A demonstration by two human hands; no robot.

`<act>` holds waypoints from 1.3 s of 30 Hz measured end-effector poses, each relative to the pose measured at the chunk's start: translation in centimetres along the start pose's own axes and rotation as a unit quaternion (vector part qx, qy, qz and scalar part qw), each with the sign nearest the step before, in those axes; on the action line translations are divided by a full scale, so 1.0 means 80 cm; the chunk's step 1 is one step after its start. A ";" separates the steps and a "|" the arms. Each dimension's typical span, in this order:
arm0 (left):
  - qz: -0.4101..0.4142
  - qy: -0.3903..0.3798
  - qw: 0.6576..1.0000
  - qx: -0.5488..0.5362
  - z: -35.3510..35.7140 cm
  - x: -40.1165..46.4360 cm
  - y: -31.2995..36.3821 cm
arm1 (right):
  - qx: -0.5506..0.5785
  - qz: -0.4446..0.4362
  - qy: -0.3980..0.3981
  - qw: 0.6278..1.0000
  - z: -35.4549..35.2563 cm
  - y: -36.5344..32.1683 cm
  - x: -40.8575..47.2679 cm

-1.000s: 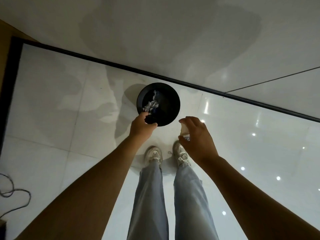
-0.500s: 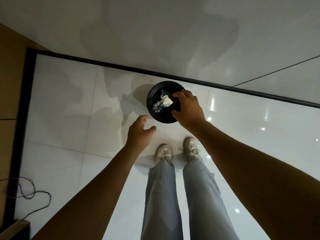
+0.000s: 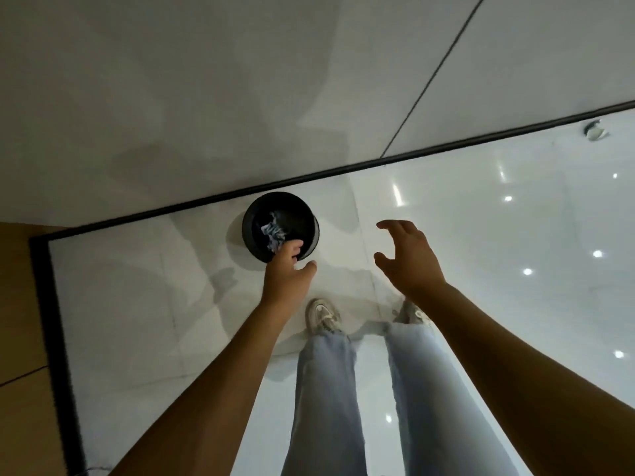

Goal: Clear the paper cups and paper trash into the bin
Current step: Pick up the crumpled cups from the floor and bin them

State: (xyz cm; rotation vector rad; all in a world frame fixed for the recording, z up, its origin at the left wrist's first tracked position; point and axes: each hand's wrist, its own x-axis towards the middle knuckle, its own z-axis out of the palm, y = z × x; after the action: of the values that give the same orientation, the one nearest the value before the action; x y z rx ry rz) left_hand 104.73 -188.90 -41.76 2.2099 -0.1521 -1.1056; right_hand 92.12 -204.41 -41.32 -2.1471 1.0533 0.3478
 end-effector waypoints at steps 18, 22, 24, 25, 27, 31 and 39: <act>0.105 -0.170 0.966 0.162 0.407 -0.105 0.228 | 0.135 0.191 0.098 0.967 -0.205 0.391 -0.128; 0.130 -0.205 0.952 0.187 0.506 -0.136 0.290 | 0.154 0.224 0.121 0.955 -0.261 0.477 -0.158; 0.144 -0.218 0.946 0.192 0.550 -0.149 0.317 | 0.160 0.236 0.137 0.949 -0.287 0.514 -0.166; 0.150 -0.223 0.943 0.195 0.570 -0.154 0.330 | 0.165 0.243 0.145 0.945 -0.298 0.530 -0.168; 0.157 -0.235 0.937 0.202 0.608 -0.162 0.351 | 0.177 0.255 0.161 0.937 -0.321 0.560 -0.169; 0.166 -0.259 0.921 0.240 0.671 -0.160 0.391 | 0.199 0.278 0.189 0.921 -0.358 0.610 -0.161; 0.163 -0.291 0.906 0.260 0.787 -0.106 0.492 | 0.238 0.330 0.206 0.890 -0.442 0.706 -0.106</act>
State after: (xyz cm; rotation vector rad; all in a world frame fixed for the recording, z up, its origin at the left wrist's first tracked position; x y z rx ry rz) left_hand 59.09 -248.05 -39.49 2.0858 -1.1488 -1.6257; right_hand 40.79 -247.69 -38.87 -1.3973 1.8905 -0.0808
